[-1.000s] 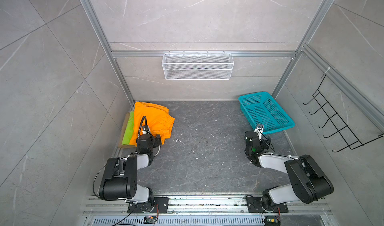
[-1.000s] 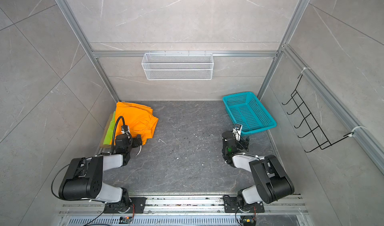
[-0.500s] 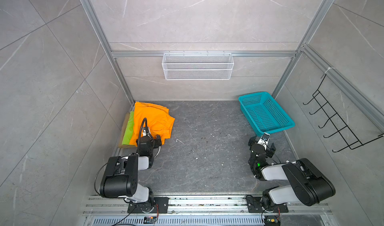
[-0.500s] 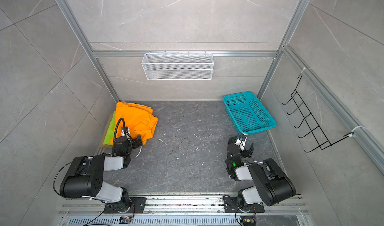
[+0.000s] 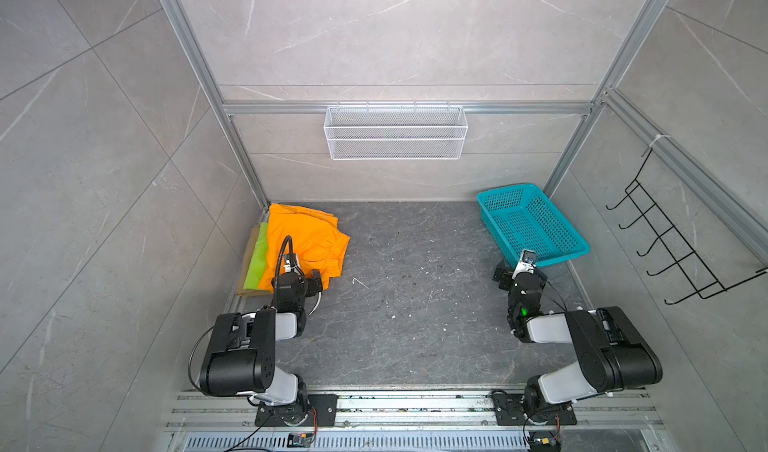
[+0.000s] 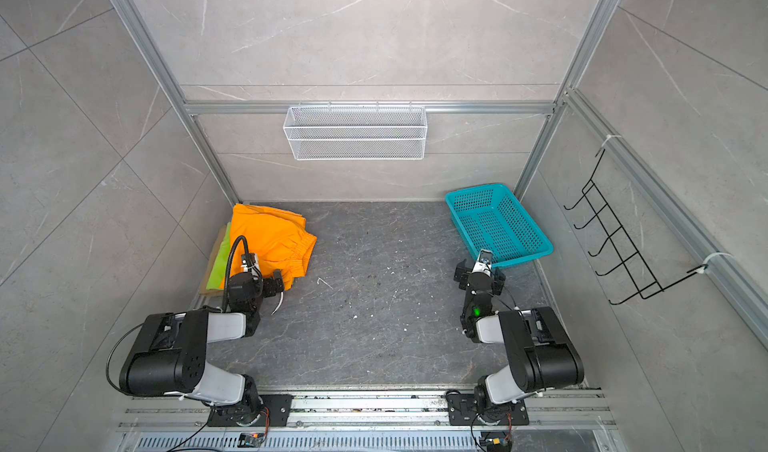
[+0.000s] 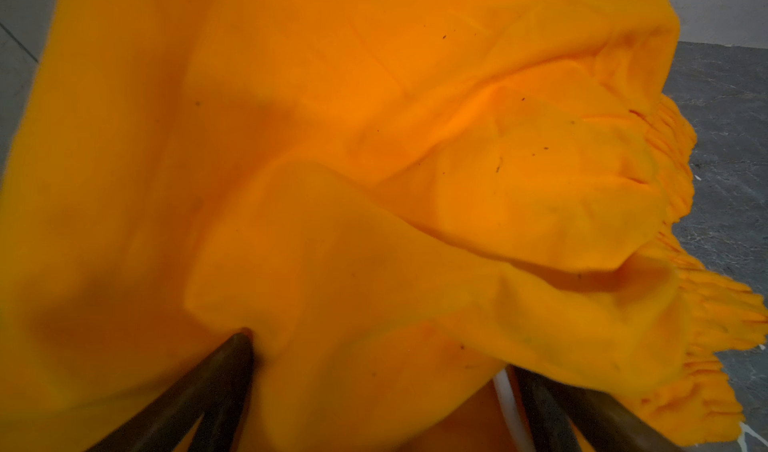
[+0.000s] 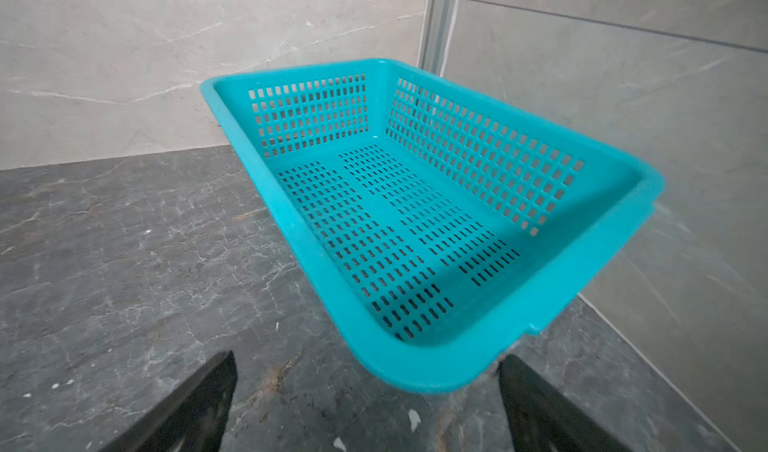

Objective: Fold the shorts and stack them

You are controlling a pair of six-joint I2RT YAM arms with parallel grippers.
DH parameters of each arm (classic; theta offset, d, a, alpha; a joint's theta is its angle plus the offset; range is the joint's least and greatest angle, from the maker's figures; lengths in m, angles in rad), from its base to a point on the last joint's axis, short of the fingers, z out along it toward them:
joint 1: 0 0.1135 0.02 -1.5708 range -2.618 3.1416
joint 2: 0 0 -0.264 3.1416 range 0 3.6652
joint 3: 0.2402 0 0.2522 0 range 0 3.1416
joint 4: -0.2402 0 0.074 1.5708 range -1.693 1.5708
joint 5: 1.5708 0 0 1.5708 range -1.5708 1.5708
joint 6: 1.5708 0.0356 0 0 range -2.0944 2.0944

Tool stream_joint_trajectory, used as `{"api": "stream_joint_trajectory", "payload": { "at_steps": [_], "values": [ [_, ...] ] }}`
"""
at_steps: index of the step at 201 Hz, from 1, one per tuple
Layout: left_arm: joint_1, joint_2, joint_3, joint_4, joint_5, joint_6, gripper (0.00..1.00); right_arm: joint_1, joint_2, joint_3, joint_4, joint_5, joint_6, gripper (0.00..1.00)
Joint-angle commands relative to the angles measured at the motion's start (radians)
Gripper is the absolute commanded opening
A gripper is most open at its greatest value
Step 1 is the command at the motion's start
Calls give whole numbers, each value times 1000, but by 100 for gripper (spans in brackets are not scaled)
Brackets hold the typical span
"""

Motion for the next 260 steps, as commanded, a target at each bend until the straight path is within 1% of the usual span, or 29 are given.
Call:
{"api": "stream_joint_trajectory", "payload": {
  "at_steps": [1, 24, 45, 260],
  "values": [
    [7, 2, 12, 40, 25, 10, 100, 1, -2, 16, -81, -115, 24, 100],
    [4, 4, 12, 40, 23, 10, 100, 1, 0, 10, -63, -112, 18, 100],
    [-36, 5, -7, 83, -29, 33, 100, 1, 1, 9, -60, -111, 19, 100],
    [-30, 2, -8, 79, -21, 30, 100, 1, 0, 11, -62, -112, 18, 100]
  ]
}}
